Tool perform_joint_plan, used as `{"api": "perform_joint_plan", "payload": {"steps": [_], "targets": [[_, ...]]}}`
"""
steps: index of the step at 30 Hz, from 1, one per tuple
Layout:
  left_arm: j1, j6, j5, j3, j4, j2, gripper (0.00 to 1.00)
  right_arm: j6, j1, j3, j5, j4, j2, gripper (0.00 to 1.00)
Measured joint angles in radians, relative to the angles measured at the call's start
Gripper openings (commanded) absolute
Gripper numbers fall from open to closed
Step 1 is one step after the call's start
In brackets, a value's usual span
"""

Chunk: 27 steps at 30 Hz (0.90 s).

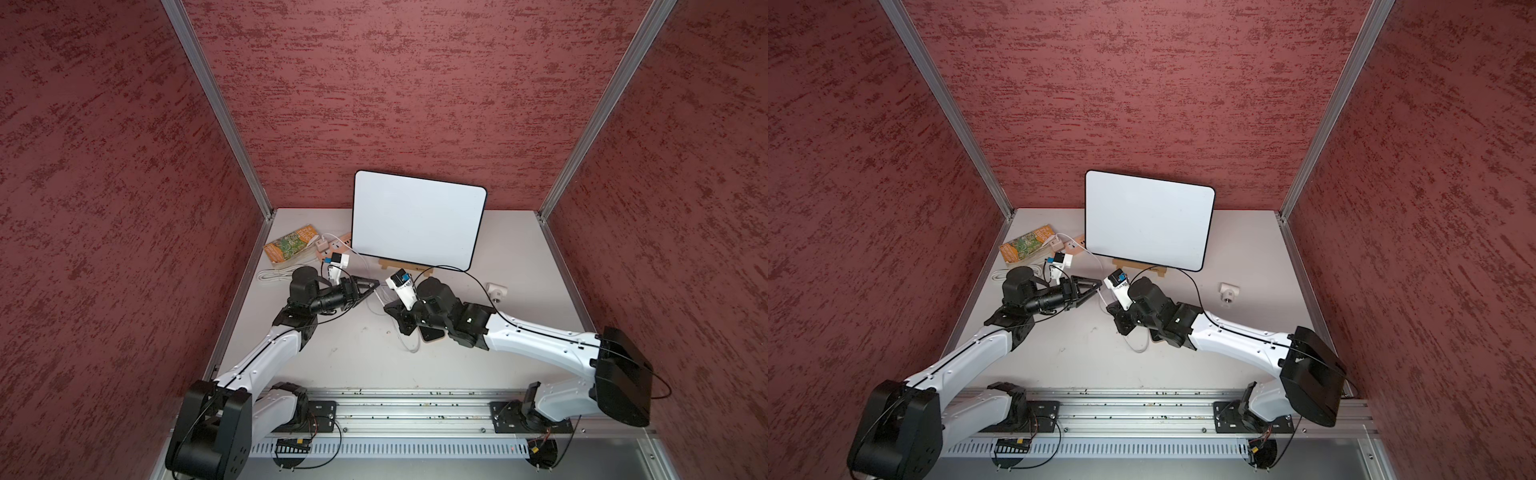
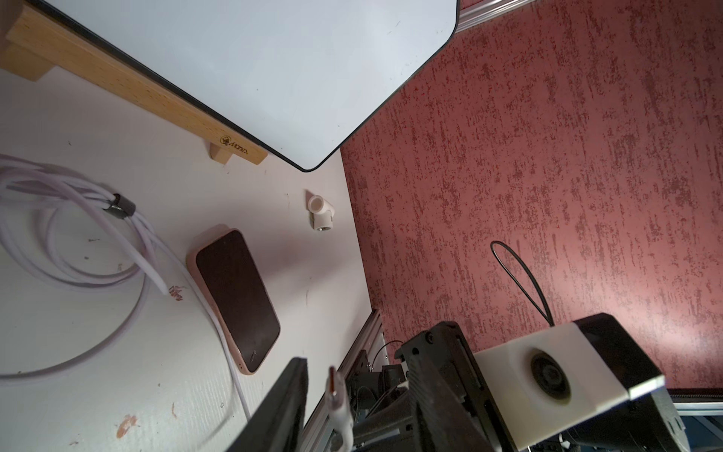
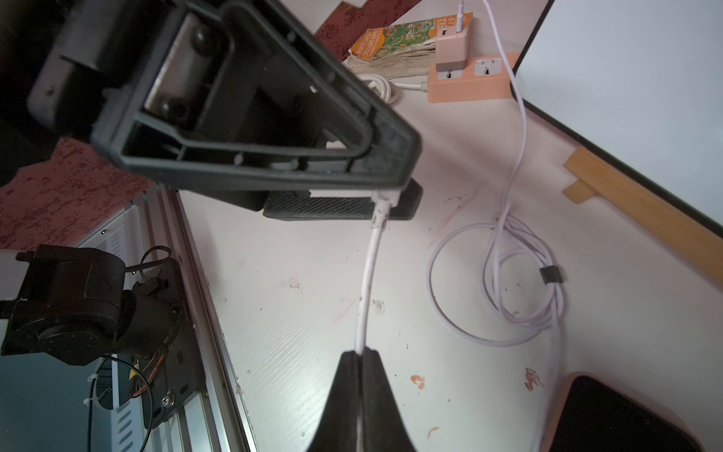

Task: Plug the charging cable into the phone
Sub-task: Pick up the charging cable from the center of the board.

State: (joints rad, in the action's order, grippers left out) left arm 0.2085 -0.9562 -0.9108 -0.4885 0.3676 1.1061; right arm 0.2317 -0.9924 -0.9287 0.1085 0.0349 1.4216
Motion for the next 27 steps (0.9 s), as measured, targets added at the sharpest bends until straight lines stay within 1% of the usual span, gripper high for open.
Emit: {"api": "perform_joint_plan", "payload": {"steps": [1,3,6,8,9,12,14,17,18,19,21,22,23,24,27], "targets": [[-0.001,-0.002,0.0,0.0,0.005,0.0,0.33,0.0,0.0,0.0,0.0,0.0,0.0,0.0],[-0.003,-0.008,0.0,0.0,0.013,0.0,0.31,0.0,-0.001,0.0,0.0,-0.001,0.0,0.0],[-0.007,-0.014,0.0,0.0,0.015,0.0,0.24,0.0,-0.001,0.0,-0.001,-0.001,0.0,0.0],[-0.008,-0.016,0.0,0.0,0.015,0.0,0.23,0.0,-0.001,0.0,-0.001,-0.001,0.0,0.0],[-0.009,-0.016,0.0,0.0,0.015,0.0,0.21,0.0,-0.001,0.0,-0.001,-0.001,0.0,0.0],[-0.011,-0.016,0.0,0.0,0.015,0.0,0.13,0.004,-0.001,0.0,-0.002,-0.002,0.0,0.0],[-0.012,-0.014,0.002,0.0,0.015,0.0,0.01,0.004,-0.001,0.0,-0.002,-0.004,0.0,0.0],[-0.013,-0.016,0.003,0.0,0.015,0.001,0.0,0.006,-0.001,0.0,-0.003,-0.01,0.002,0.0],[-0.013,-0.016,0.004,0.0,0.015,0.002,0.0,0.006,-0.001,0.0,-0.003,-0.01,0.004,0.02],[-0.013,-0.015,0.004,0.0,0.015,0.005,0.0,0.006,-0.001,0.0,-0.003,-0.011,0.006,0.12],[-0.013,-0.015,0.005,0.0,0.015,0.012,0.0,0.01,-0.001,-0.004,-0.004,-0.009,0.014,0.38],[-0.013,-0.013,0.008,-0.001,0.014,0.015,0.0,0.012,-0.001,-0.008,-0.005,-0.006,0.019,0.45],[-0.013,-0.008,0.015,-0.003,0.011,0.016,0.0,0.011,-0.001,-0.014,-0.006,-0.002,0.024,0.5],[-0.011,-0.002,0.023,-0.008,0.002,0.016,0.0,0.012,-0.001,-0.024,-0.008,0.006,0.027,0.53],[-0.002,0.039,0.058,-0.035,-0.037,0.01,0.0,0.003,-0.001,-0.073,-0.021,0.035,0.041,0.54]]}}
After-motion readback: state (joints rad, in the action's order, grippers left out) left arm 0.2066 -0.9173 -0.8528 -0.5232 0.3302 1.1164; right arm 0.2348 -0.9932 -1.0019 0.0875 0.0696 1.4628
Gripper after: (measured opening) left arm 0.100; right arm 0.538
